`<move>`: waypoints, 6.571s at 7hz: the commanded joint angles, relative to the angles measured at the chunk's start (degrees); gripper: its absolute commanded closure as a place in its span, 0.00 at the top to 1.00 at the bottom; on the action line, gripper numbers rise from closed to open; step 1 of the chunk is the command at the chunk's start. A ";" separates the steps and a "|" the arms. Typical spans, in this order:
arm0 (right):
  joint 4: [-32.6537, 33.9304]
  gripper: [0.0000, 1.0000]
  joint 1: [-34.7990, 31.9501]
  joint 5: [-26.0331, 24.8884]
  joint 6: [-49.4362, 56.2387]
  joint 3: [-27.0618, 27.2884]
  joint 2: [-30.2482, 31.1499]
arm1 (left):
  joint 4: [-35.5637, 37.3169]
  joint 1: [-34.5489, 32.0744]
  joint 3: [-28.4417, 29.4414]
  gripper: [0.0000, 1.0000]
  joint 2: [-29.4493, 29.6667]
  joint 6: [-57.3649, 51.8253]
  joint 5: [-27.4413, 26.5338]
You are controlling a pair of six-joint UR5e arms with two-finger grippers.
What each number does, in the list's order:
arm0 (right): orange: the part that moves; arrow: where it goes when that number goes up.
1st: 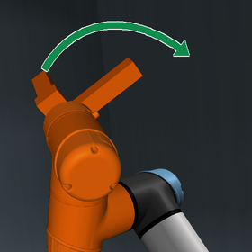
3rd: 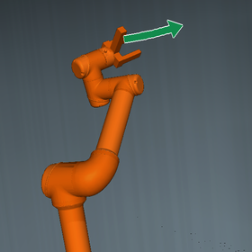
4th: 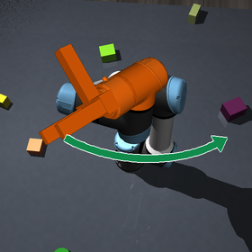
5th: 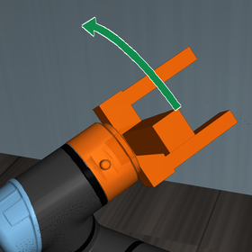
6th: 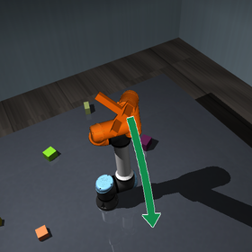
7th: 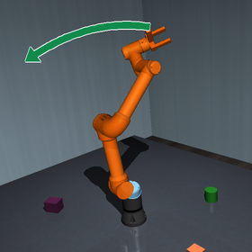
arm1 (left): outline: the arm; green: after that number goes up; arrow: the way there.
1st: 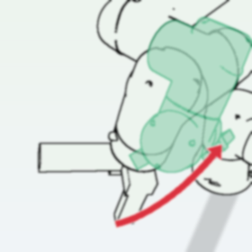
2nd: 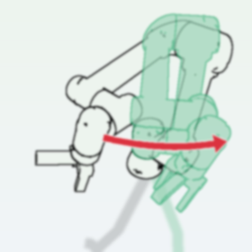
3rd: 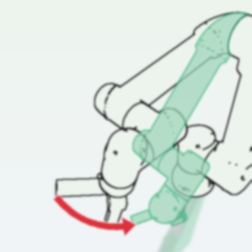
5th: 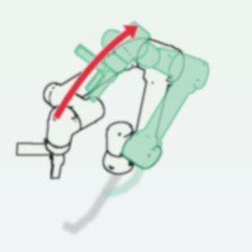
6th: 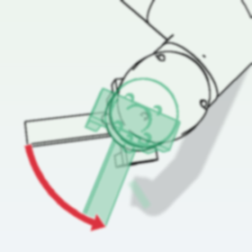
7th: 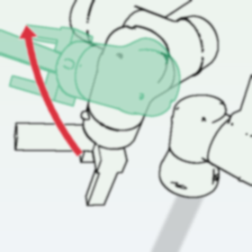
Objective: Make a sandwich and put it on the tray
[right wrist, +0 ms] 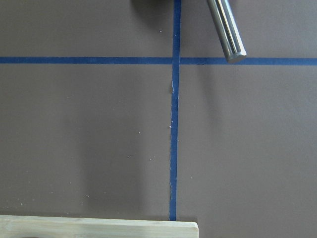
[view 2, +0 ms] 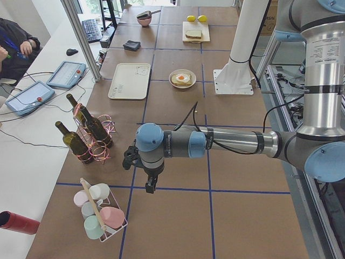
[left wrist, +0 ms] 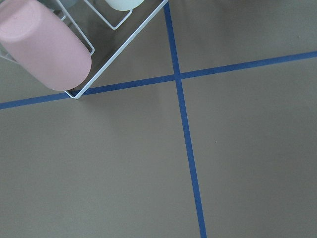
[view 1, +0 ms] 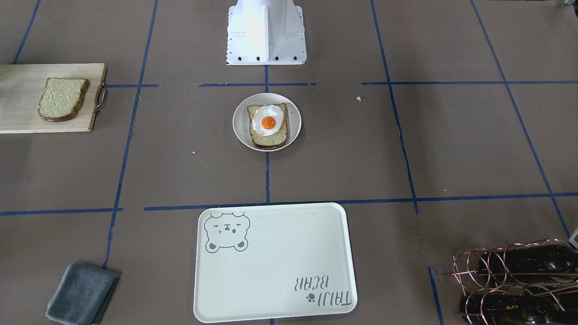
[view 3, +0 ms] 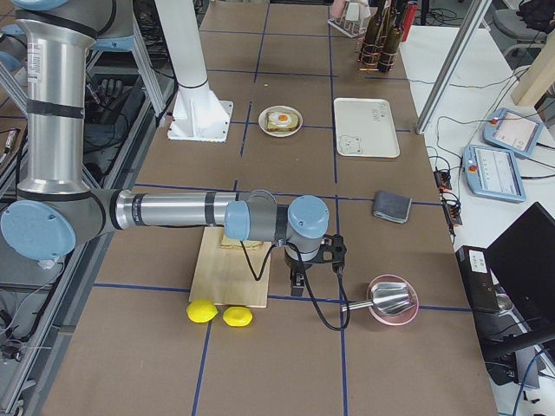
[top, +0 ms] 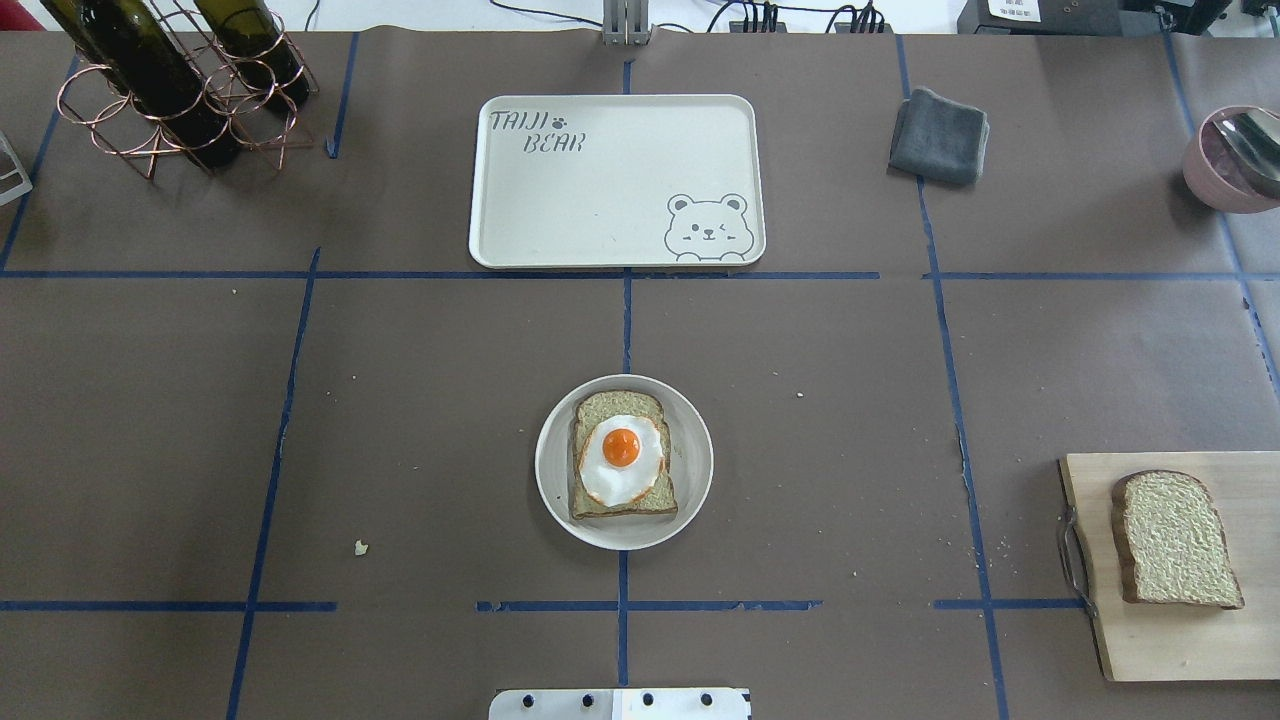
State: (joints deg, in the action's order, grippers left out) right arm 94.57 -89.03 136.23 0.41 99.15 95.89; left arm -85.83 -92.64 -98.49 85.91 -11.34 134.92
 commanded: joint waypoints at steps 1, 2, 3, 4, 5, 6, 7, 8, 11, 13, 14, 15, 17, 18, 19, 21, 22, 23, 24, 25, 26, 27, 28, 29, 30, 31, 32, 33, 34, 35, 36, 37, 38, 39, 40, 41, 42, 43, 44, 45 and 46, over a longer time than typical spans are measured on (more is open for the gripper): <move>-0.09 1.00 0.00 -0.08 0.03 0.26 0.00 | 0.05 0.00 -0.03 1.00 0.05 0.00 0.17; -0.09 1.00 0.00 -0.09 -0.14 0.69 -0.09 | -0.13 0.09 -0.03 1.00 0.22 0.00 0.26; -0.09 1.00 0.00 0.00 -0.23 0.96 -1.22 | -0.21 0.09 0.06 1.00 1.09 -0.09 0.26; -0.26 1.00 0.00 0.00 0.11 1.31 -3.23 | -0.30 0.18 -0.21 1.00 2.32 -0.17 -0.09; 0.34 1.00 1.74 -0.08 0.03 1.40 -8.04 | -0.22 1.48 0.31 1.00 5.03 -0.18 -0.36; 1.57 1.00 4.11 1.83 0.20 2.18 -12.53 | -0.22 3.85 0.32 1.00 6.45 0.00 -0.19; 0.62 1.00 10.22 3.33 -6.58 3.58 -12.40 | -0.91 4.22 -0.64 1.00 6.90 0.00 0.34; -4.96 1.00 14.55 2.30 -20.92 5.43 -13.27 | -2.57 6.40 -1.43 1.00 8.82 5.22 0.26; -28.13 1.00 20.48 -2.37 -35.30 5.88 1.68 | -8.55 14.22 -7.30 1.00 9.36 21.48 0.26; -37.41 1.00 20.65 -1.59 -38.79 5.88 10.42 | -11.18 20.01 -12.76 1.00 9.80 30.01 0.34; -41.45 1.00 23.00 -1.49 -45.60 6.58 12.63 | -16.60 23.96 -12.78 1.00 10.15 38.32 0.26; -47.92 1.00 26.33 -2.71 -50.46 6.67 15.70 | -21.52 27.22 -12.78 1.00 10.33 44.59 0.26; -53.68 1.00 31.27 -5.87 -53.04 6.59 20.37 | -25.00 32.33 -12.60 1.00 13.56 55.25 -0.09; -54.31 1.00 34.42 -8.24 -54.01 6.41 21.52 | -25.00 33.74 -12.60 1.00 14.80 57.55 -0.18; -55.80 0.99 37.93 -11.48 -55.94 6.15 21.88 | -25.00 33.93 -12.34 1.00 15.51 58.18 -0.27; -63.40 0.99 46.02 -17.29 -62.44 2.58 22.14 | -25.00 34.28 -12.34 1.00 15.95 58.36 -0.36; -70.16 0.99 47.01 -17.40 -64.37 -1.46 22.15 | -25.09 34.45 -12.42 1.00 16.30 58.19 -0.27; -71.01 0.99 47.02 -17.31 -65.96 -1.32 22.32 | -25.09 35.24 -12.16 1.00 17.35 57.92 -0.27; -71.02 0.99 46.93 -17.31 -65.98 -1.32 22.49 | -25.09 35.68 -12.07 1.00 17.45 57.92 -0.27; -71.02 1.00 46.93 -17.31 -65.98 -1.15 22.67 | -25.09 35.69 -11.99 1.00 17.45 58.01 -0.27; -71.02 1.00 46.93 -17.31 -65.98 -1.06 22.85 | -25.09 35.69 -11.55 1.00 17.54 57.83 -0.27; -71.02 0.99 47.11 -17.14 -65.98 -0.19 22.94 | -25.09 35.69 -11.28 1.00 17.54 57.92 -0.27; -71.02 0.99 47.02 -17.05 -65.98 1.12 23.72 | -25.09 35.69 -11.28 1.00 17.45 57.92 -0.27; -70.93 0.99 47.46 -16.96 -65.98 1.22 23.90 | -25.09 35.69 -11.19 1.00 17.45 58.01 -0.27; -70.93 0.93 48.16 -16.96 -65.98 1.23 23.99 | -25.09 35.69 -11.28 1.00 17.45 58.18 -0.27; -70.93 0.81 49.03 -17.05 -65.98 1.14 24.25 | -25.09 35.69 -11.37 1.00 17.45 58.27 -0.27; -70.93 0.61 49.30 -17.05 -65.98 1.14 24.60 | -25.09 35.60 -11.46 1.00 17.45 58.36 -0.27; -70.84 0.34 49.31 -17.05 -65.98 1.14 24.69 | -25.09 35.60 -11.28 1.00 17.45 58.36 -0.27; -70.93 0.05 49.22 -17.05 -65.98 1.14 24.78 | -25.09 35.69 -11.28 1.00 17.45 58.36 -0.27; -70.93 0.00 49.22 -17.05 -65.98 1.14 24.69 | -25.09 35.69 -11.19 1.00 17.54 58.36 -0.27; -70.93 0.00 49.22 -17.05 -65.98 1.31 24.69 | -25.09 35.69 -11.28 1.00 17.54 58.36 -0.27; -71.02 0.00 49.22 -16.96 -65.98 1.92 24.69 | -25.09 35.69 -11.19 1.00 17.54 58.36 -0.27; -70.93 0.00 49.22 -16.96 -65.98 2.89 24.69 | -25.09 35.69 -11.19 1.00 17.54 58.36 -0.36; -70.93 0.00 49.22 -16.96 -65.98 3.07 24.69 | -25.00 35.69 -11.11 1.00 17.62 58.36 -0.36; -70.93 0.00 49.22 -16.87 -65.98 3.25 24.69 | -25.09 35.69 -11.02 1.00 17.63 58.36 -0.36; -70.93 0.00 49.22 -16.87 -66.06 3.25 24.69 | -25.00 35.69 -10.76 1.00 17.63 58.36 -0.36; -71.02 0.00 49.22 -16.87 -66.06 3.33 24.61 | -25.00 35.69 -10.75 1.00 17.63 58.36 -0.36; -71.02 0.00 49.22 -16.87 -66.06 4.21 24.35 | -25.00 35.69 -10.84 1.00 17.63 58.45 -0.36; -70.93 0.00 49.22 -16.87 -66.15 6.30 24.26 | -25.09 35.69 -11.02 1.00 17.63 58.45 -0.36; -70.93 0.00 49.22 -16.52 -67.02 8.50 23.73 | -25.09 35.69 -10.93 1.00 17.80 58.36 -0.36; -70.84 0.00 49.04 -15.65 -68.68 11.13 23.38 | -25.09 35.77 -10.06 1.00 19.11 58.36 0.25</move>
State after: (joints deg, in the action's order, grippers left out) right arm 23.65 -39.87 119.80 -66.72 107.28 119.73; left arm -110.91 -56.93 -109.22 103.97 47.05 134.70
